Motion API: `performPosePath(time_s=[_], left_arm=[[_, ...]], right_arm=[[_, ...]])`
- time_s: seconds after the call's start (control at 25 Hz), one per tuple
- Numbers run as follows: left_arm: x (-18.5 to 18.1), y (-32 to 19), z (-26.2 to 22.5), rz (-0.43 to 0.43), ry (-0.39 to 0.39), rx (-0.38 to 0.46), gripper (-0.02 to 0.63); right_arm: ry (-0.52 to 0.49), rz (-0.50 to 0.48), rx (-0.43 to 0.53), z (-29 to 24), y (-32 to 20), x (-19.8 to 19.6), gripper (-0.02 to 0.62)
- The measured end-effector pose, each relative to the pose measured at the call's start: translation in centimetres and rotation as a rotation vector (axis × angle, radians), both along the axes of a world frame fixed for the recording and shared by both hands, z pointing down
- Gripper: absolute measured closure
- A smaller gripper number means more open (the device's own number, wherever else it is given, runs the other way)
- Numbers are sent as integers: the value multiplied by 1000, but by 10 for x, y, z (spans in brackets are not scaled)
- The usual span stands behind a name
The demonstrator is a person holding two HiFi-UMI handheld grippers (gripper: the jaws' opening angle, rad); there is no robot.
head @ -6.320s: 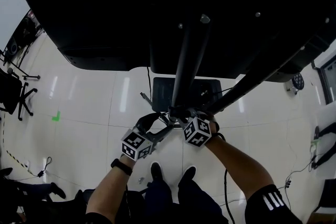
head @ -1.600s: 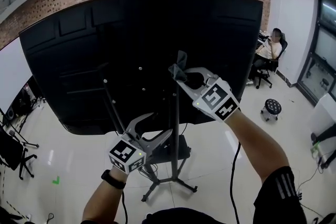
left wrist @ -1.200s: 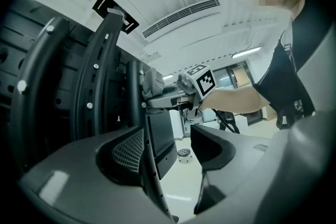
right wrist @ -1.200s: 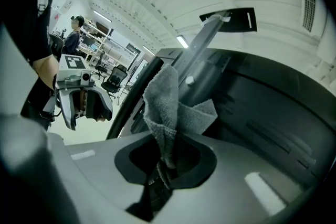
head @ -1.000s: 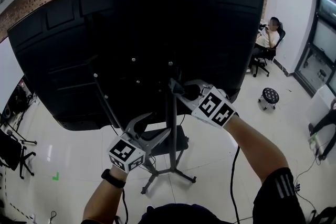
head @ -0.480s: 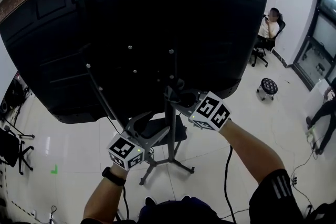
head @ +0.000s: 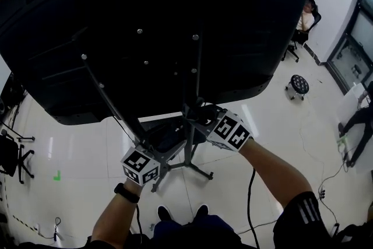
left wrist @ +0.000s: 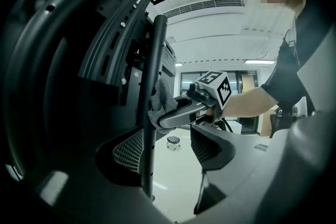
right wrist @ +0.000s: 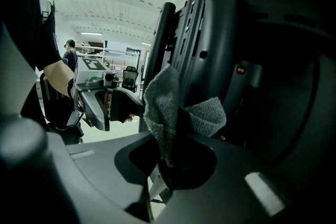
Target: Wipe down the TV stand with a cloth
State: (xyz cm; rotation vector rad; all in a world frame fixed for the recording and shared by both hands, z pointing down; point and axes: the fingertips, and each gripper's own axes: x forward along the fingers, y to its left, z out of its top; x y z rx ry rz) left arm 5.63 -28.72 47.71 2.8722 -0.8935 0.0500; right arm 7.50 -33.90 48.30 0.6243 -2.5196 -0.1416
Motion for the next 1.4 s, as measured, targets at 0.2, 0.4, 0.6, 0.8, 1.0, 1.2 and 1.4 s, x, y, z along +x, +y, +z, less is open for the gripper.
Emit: performPosePath(time_s=[0.2,0.4,0.6,0.8,1.0,1.2,1.4], left_arm=[[5,-8,41,7,-2,-46,304],[2,-14,90,-7,-30,-106,304],[2,-19,140,-12,-48,-162,304],[4,-17,198,-13,-70,-229,304],[11,-17,259,-12,-88,-289,303],[12,-21,309,-21,-82,-342,302],[12,-16,360,-33,-89,-409,301]], right_arm=[[12,-5,-54,47,-1,0,554],[39,4,-91,97,1,-2,554],[65,16,-147,155,-1,-2,554],[107,17,-200,216,2,-1,554],[122,54,-270,282,0,3,554],[140,77,-308,339,-1,1,554],[152,120,-368,399,-1,6,554]])
